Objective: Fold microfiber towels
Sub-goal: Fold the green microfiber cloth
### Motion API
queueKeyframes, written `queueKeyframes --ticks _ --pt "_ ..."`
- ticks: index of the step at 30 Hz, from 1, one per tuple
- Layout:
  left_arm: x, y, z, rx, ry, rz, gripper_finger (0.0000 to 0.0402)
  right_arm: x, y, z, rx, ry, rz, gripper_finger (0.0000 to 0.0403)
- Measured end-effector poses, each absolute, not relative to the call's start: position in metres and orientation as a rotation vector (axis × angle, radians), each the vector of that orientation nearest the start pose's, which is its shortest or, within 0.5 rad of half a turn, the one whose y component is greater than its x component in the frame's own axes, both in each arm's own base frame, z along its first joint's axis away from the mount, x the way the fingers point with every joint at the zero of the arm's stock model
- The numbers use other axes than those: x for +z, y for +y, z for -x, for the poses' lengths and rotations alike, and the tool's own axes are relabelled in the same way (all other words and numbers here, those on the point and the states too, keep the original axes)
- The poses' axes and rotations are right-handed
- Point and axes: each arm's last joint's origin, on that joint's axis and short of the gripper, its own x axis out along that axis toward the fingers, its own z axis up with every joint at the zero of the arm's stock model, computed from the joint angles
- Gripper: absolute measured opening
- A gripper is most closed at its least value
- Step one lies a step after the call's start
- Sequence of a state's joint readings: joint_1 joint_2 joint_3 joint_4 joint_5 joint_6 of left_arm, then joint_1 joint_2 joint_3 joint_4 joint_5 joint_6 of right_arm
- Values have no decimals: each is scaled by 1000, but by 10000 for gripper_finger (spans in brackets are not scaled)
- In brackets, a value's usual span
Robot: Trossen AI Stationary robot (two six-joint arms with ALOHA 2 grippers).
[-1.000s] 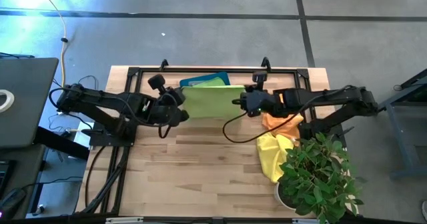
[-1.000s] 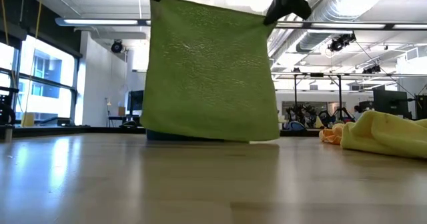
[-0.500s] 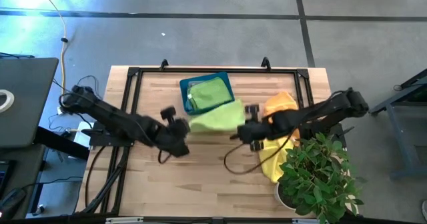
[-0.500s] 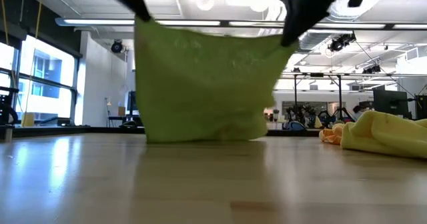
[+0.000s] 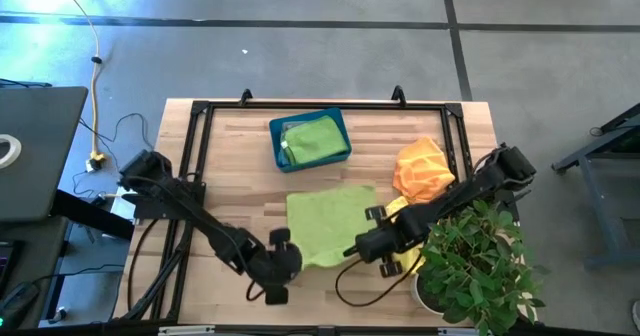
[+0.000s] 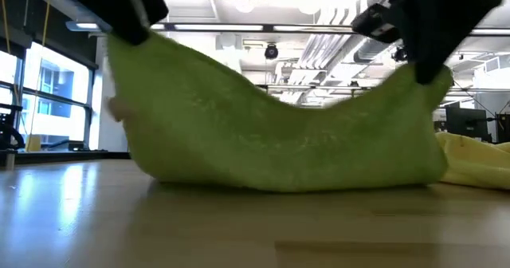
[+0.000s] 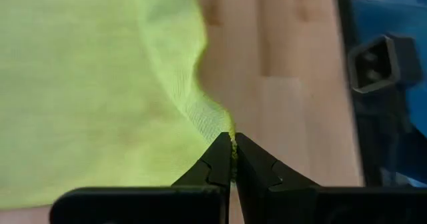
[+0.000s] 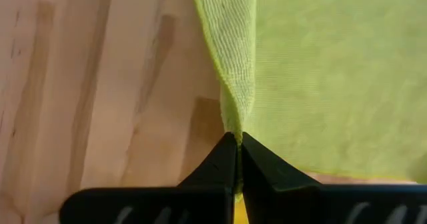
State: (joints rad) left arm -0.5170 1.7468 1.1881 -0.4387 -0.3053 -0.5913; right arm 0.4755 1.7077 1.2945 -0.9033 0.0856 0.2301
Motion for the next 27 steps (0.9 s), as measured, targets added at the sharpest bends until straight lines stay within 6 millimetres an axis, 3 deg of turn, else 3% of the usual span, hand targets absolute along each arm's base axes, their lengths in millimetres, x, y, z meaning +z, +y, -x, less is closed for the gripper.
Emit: queueKeyframes --ticks 8,27 --pt "192 -168 -322 121 930 131 3 214 152 -295 227 1352 229 0" --pt "189 -99 -317 573 1039 -37 3 216 83 -312 -17 1403 367 0"
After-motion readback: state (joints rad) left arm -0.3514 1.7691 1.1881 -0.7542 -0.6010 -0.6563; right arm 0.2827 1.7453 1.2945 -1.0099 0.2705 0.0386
